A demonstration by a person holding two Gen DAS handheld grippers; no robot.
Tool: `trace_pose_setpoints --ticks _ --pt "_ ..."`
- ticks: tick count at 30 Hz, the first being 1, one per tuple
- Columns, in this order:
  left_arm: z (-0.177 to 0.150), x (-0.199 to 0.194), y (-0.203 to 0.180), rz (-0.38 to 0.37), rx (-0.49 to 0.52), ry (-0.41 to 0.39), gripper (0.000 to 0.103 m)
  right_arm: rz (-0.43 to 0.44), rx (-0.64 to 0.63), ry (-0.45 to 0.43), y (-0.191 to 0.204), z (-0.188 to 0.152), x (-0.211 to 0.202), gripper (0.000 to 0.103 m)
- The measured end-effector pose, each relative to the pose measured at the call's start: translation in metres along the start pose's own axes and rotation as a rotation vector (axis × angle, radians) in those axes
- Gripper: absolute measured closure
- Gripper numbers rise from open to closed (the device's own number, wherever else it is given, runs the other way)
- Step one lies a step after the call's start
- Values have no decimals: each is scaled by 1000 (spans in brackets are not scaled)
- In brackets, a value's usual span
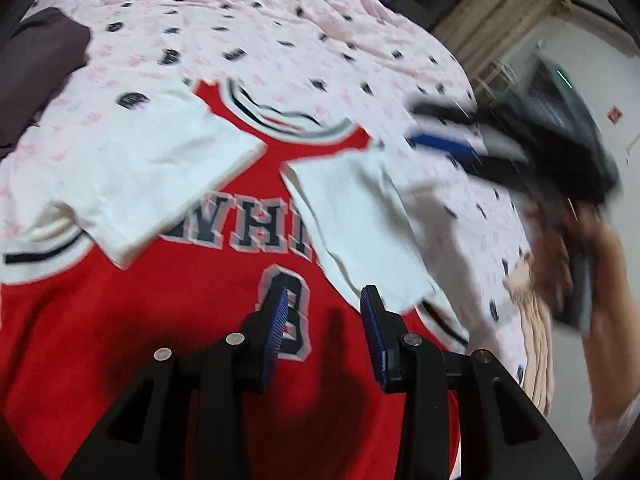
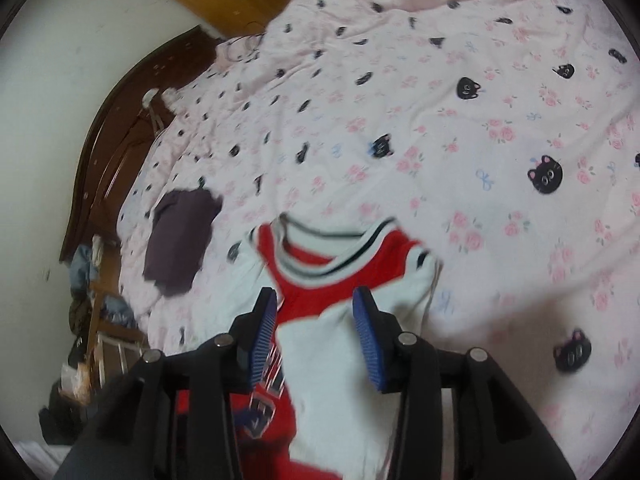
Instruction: Fold clothes
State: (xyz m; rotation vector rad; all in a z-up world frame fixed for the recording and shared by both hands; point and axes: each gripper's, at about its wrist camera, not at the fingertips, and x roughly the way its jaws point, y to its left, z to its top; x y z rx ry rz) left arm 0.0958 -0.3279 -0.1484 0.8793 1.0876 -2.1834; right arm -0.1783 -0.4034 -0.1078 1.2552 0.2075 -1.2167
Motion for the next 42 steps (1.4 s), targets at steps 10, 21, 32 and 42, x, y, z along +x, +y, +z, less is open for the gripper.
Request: trace_pose_setpoints --ticks 10,21,32,42 --pt "43 -37 55 7 -136 -98 70 56 -53 56 23 -109 -16 57" --pt "31 -95 142 71 -97 -96 69 -50 -33 -27 22 -220 -56 55" --pt "-59 -152 160 40 34 -28 63 -159 -62 -55 22 -287 -72 51" --pt "-122 -139 178 140 103 130 61 -196 -68 20 18 -334 -68 51"
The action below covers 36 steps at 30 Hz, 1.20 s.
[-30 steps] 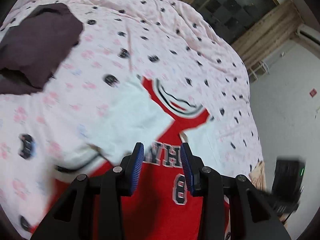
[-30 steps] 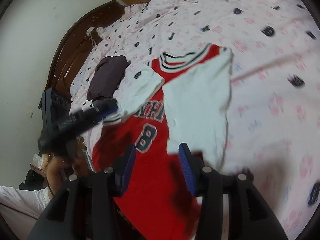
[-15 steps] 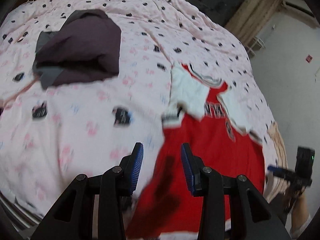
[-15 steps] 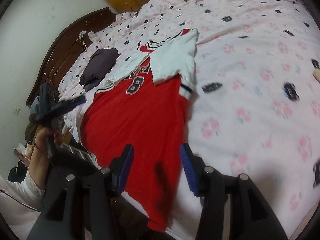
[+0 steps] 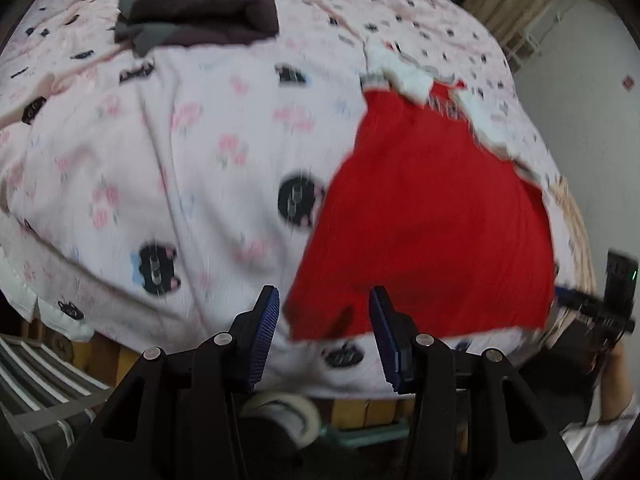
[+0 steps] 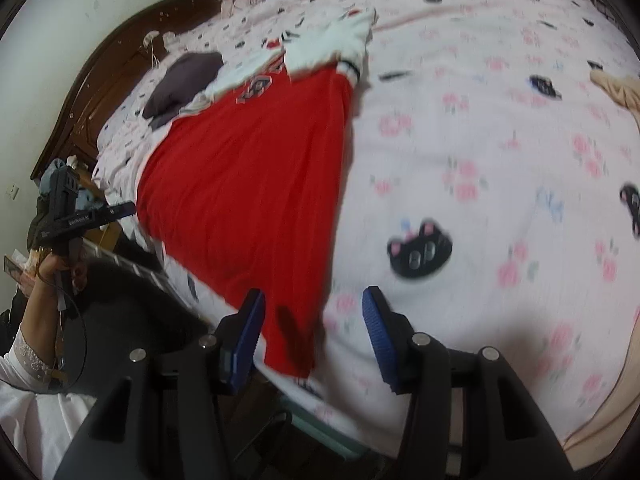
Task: Fold clothes
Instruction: 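Move both grippers to the red jersey hem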
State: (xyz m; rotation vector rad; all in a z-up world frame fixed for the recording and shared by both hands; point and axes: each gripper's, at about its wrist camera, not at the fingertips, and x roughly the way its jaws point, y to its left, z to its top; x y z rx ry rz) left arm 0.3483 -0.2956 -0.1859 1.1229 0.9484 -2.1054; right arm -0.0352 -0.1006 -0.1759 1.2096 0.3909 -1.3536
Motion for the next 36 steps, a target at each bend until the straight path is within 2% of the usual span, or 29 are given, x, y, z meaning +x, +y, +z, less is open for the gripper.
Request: trace_pose_setpoints --ticks 2,5,8,13,24,32,36 --pt "-8 4 -2 7 38 11 61 -2 -6 19 0 -7 1 51" --pt "-2 2 -6 29 71 -6 61 -13 -14 36 2 -15 4 51" --pt "5 10 -10 83 162 15 61 -22 -18 39 3 -19 6 51" --pt "12 23 -14 33 217 78 61 -19 -22 36 4 -20 9 51" --pt "15 30 -4 -23 181 95 61 -18 -58 18 8 -23 11 42" --pt "15 32 0 -34 160 101 59 29 -80 28 20 -28 19 42" --pt "14 34 -1 -32 157 100 58 13 -58 11 19 -29 23 42"
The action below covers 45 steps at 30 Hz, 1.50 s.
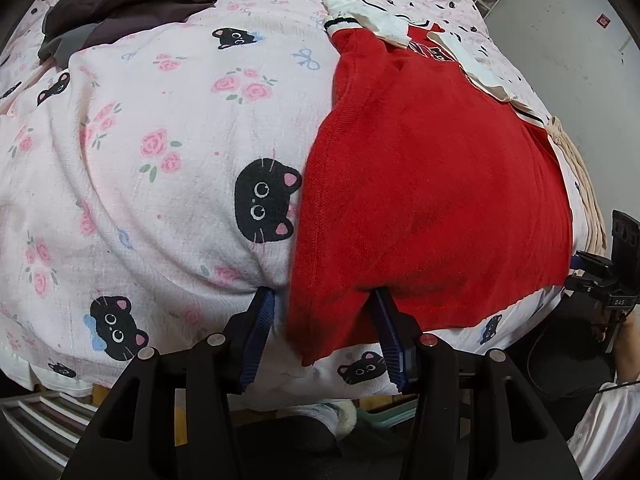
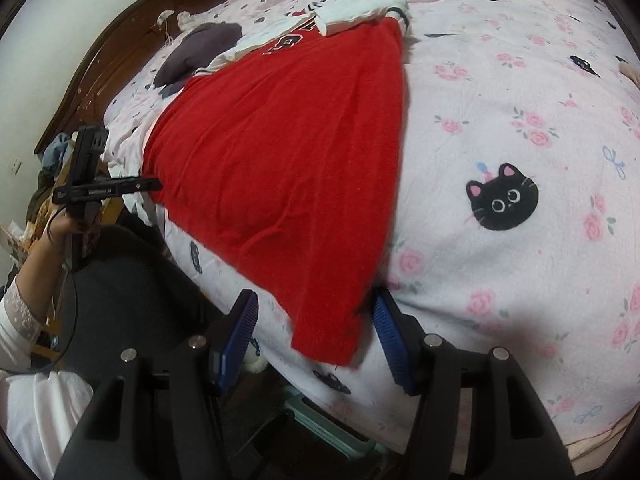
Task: Fold clothes
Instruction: 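Move both grippers to the red jersey hem, then grasp the red jersey hem with both grippers and lift it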
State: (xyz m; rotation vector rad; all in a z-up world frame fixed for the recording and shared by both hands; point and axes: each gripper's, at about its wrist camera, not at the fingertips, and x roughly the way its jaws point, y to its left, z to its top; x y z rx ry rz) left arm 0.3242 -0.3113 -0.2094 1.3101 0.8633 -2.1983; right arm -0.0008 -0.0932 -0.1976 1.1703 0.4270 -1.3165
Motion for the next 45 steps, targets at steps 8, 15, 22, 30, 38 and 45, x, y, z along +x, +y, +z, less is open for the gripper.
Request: trace_pose_setpoints --ticks 8,15,22,30,38,45 --pt "0 0 -6 26 15 -8 76 99 91 28 -15 -8 10 98" --pt "-3 -10 -8 -3 7 -30 99 177 117 6 -14 -8 7 98" --pt "-5 -41 -10 -111 -46 -111 99 369 183 -60 -20 0 -21 98" --pt "21 -62 -5 -314 -162 -212 99 556 233 -153 -23 33 -49 98" --pt "89 -76 -15 -358 -145 -289 99 564 249 -232 -33 92 -63 98" --pt "160 -62 0 -347 -216 -333 99 524 269 -289 -60 151 -71 98"
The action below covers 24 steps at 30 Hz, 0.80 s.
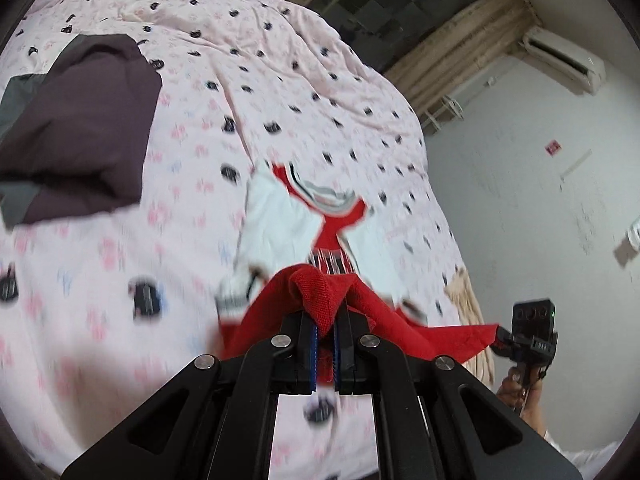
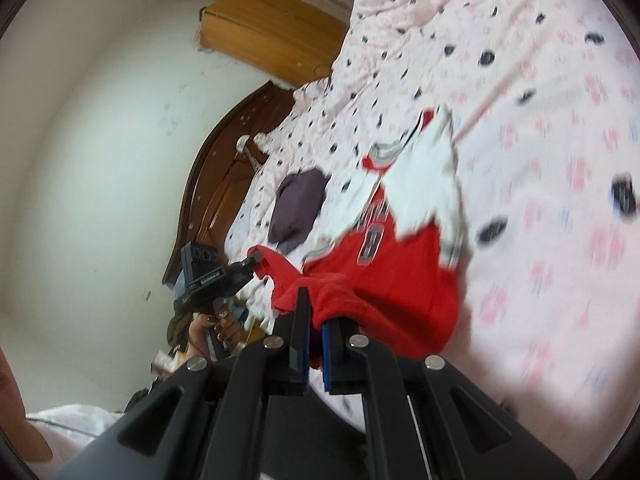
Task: Fold clothes
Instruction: 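Grasp the red jersey hem with both grippers and lift it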
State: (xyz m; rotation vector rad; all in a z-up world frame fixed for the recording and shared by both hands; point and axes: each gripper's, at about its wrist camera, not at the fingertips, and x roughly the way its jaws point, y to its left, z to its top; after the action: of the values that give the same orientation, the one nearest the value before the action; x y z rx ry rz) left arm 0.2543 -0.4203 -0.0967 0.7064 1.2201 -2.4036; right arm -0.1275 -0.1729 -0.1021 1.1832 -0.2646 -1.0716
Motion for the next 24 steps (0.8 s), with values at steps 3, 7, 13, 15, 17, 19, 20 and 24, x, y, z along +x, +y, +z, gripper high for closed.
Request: trace_pose_setpoints --ticks 3,7,13,15,17,19,20,24 --pt "26 16 12 14 -41 -16 99 -19 26 -17 -13 30 4 98" --pt "56 42 20 63 -46 -17 99 -58 38 -17 -33 68 13 98" --pt "95 84 28 148 -33 0 99 -127 26 18 -53 128 47 98" --pt "104 96 32 177 -29 8 99 -155 17 31 -56 146 60 98" --pt "111 109 39 197 -34 17 99 -184 14 46 -61 160 72 98" --pt "115 119 46 217 -48 24 99 -223 13 64 -68 176 86 98" --pt "117 124 50 226 -55 27 99 -239 14 72 -72 182 93 98" --pt "119 134 66 240 -95 26 99 -293 28 86 -86 197 108 98"
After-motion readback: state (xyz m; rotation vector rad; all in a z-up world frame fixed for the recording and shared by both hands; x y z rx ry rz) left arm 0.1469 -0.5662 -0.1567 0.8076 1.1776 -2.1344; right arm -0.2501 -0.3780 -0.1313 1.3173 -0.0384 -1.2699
